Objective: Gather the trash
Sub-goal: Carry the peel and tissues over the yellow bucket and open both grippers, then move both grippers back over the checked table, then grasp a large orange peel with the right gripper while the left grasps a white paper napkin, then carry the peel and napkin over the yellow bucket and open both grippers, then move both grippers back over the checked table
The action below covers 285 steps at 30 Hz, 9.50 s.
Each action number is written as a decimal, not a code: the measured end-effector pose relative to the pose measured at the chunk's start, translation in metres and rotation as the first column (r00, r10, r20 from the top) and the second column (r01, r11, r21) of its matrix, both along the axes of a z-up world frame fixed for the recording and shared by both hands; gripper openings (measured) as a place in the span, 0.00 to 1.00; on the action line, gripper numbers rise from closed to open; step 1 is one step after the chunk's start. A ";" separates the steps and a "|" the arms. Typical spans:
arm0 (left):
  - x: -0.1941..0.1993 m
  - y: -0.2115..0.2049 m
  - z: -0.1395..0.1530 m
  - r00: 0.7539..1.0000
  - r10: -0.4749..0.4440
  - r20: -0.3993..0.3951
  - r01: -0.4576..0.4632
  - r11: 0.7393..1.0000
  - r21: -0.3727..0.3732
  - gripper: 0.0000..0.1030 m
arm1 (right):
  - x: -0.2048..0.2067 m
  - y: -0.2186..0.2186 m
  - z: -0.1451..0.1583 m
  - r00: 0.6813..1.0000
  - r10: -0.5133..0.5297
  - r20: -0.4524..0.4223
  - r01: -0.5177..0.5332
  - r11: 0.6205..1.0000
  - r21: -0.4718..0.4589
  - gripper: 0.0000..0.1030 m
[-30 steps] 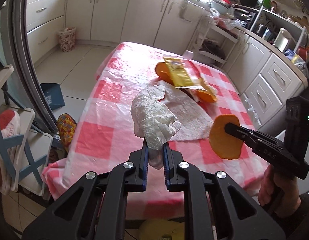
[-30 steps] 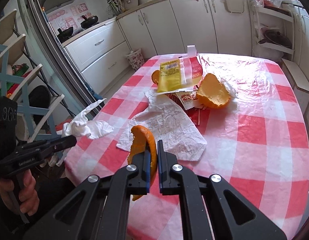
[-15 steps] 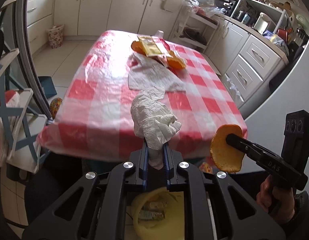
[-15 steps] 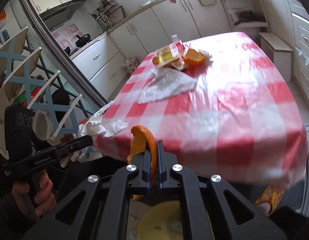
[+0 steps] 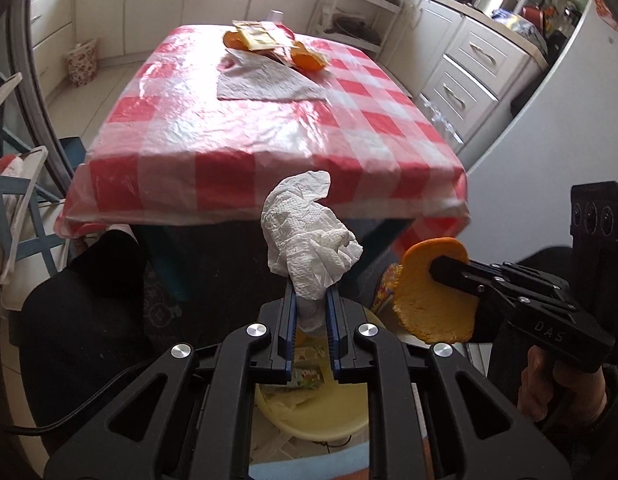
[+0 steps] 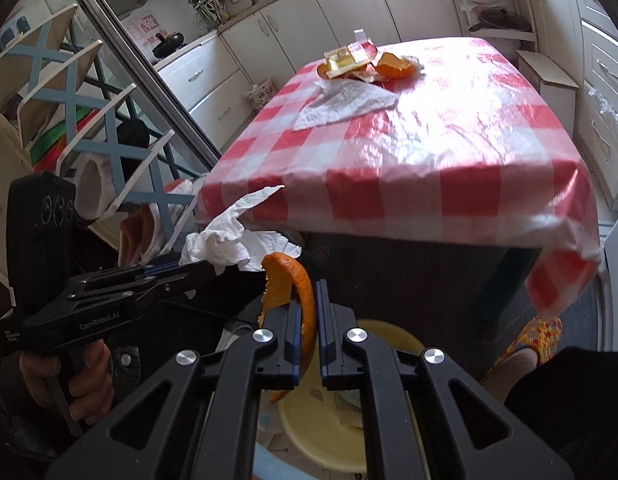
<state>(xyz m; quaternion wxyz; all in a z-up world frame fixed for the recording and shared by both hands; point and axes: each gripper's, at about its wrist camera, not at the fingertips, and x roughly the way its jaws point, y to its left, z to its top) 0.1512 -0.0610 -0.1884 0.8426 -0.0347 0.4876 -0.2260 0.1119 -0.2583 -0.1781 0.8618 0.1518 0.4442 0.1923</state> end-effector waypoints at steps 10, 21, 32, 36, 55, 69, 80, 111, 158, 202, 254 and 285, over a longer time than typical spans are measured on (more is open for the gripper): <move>-0.028 -0.015 -0.017 0.989 -0.130 -0.072 0.136 0.987 0.081 0.12 | -0.030 0.017 -0.023 0.988 0.028 -0.151 -0.052 0.986 -0.156 0.10; -0.041 -0.034 -0.037 0.964 -0.219 -0.153 0.246 0.951 0.188 0.41 | -0.032 0.015 -0.031 0.982 0.004 -0.189 -0.043 0.978 -0.206 0.47; -0.040 -0.032 -0.033 0.970 -0.204 -0.131 0.227 0.954 0.195 0.47 | -0.033 0.015 -0.030 0.984 -0.002 -0.178 -0.034 0.979 -0.199 0.50; -0.040 -0.032 -0.033 0.972 -0.200 -0.126 0.222 0.956 0.194 0.48 | -0.033 0.015 -0.030 0.984 -0.002 -0.177 -0.034 0.980 -0.198 0.50; -0.035 -0.027 -0.032 0.979 -0.171 -0.108 0.189 0.965 0.184 0.55 | -0.030 0.008 -0.023 0.992 -0.025 -0.125 0.005 0.988 -0.156 0.55; 0.031 -0.015 -0.011 0.999 -0.031 -0.043 0.037 0.989 0.146 0.58 | 0.026 -0.005 0.009 0.998 -0.044 0.045 0.050 0.987 -0.153 0.59; 0.131 -0.008 0.009 0.993 0.110 0.040 -0.114 0.988 0.106 0.67 | 0.123 -0.017 0.027 0.994 -0.031 0.105 0.050 0.981 -0.189 0.62; 0.322 -0.064 -0.032 0.976 0.161 0.149 -0.183 0.972 0.149 0.46 | 0.338 -0.005 -0.014 0.992 0.076 0.104 -0.035 0.934 -0.356 0.34; 0.232 -0.004 0.003 0.989 0.139 0.055 -0.138 0.990 -0.022 0.04 | 0.256 -0.035 0.002 0.996 0.086 0.034 -0.079 0.982 -0.169 0.06; -0.042 -0.020 -0.031 0.966 -0.146 -0.212 0.161 0.985 0.055 0.38 | -0.017 0.010 -0.053 0.949 0.050 -0.310 -0.026 0.996 0.082 0.41; -0.021 -0.015 0.008 0.995 0.014 0.103 -0.035 0.977 0.210 0.62 | -0.010 -0.010 -0.029 0.986 -0.108 -0.125 0.121 0.987 0.104 0.58; 0.105 -0.008 0.035 0.967 0.184 0.175 -0.212 0.964 0.160 0.74 | 0.178 -0.021 0.034 0.984 -0.081 0.159 0.099 0.989 -0.110 0.65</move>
